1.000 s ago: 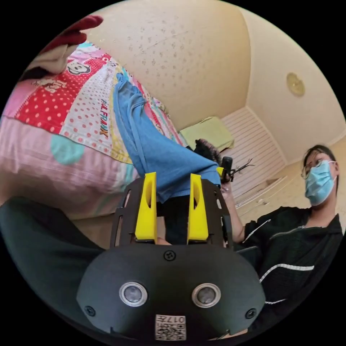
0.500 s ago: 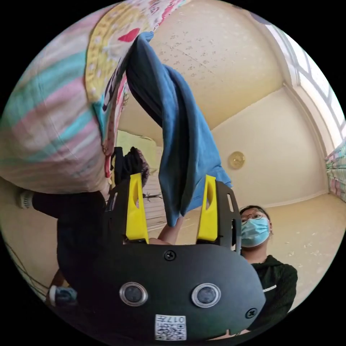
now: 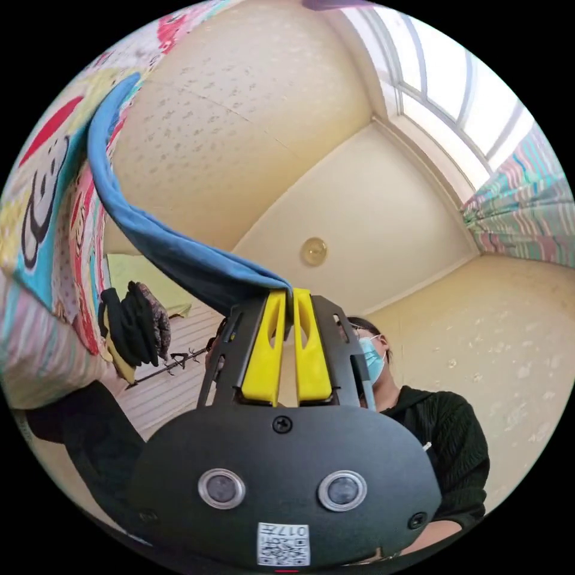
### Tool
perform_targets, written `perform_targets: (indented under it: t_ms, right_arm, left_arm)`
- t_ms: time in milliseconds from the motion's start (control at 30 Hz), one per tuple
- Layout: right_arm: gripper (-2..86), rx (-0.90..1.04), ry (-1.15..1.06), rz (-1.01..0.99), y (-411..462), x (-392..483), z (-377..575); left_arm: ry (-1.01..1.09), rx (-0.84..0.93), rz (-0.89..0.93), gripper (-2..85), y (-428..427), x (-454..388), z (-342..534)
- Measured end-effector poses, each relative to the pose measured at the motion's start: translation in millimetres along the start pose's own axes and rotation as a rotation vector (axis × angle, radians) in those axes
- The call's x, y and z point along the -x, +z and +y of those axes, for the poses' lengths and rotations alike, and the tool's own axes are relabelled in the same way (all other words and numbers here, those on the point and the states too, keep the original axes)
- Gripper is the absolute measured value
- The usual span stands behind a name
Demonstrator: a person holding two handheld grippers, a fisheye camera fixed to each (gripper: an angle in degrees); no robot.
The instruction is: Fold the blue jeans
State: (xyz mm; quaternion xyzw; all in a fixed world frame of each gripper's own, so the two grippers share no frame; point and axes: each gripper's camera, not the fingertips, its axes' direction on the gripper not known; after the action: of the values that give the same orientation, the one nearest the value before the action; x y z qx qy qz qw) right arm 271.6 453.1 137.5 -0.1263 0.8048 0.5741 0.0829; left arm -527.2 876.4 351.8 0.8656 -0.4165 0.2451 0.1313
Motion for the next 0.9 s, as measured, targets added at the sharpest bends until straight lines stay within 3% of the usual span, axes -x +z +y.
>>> perform_targets:
  t_ms: [100,367,600,733,900]
  right_arm:
    - [0.4,0.010,-0.021,-0.009,-10.2,5.7,5.2]
    - [0.3,-0.006,-0.114,-0.151,-38.5,41.8,19.6]
    - [0.4,-0.067,-0.254,-0.182,-77.5,113.5,24.1]
    - [0.4,-0.073,-0.226,-0.096,-95.2,119.7,-9.1]
    - [0.3,-0.021,0.050,-0.004,-101.6,-13.9,-91.1]
  left_arm:
    - [0.105,0.092,-0.105,0.9,22.7,-19.9,14.4]
    - [0.315,0.239,-0.034,0.7,97.7,-29.3,99.2]
    - [0.748,0.488,-0.160,0.6,203.2,-87.3,209.8]
    - [0.822,0.442,-0.381,0.6,269.4,-76.7,238.2]
    - [0.737,0.409,-0.743,0.2,318.0,45.8,186.5]
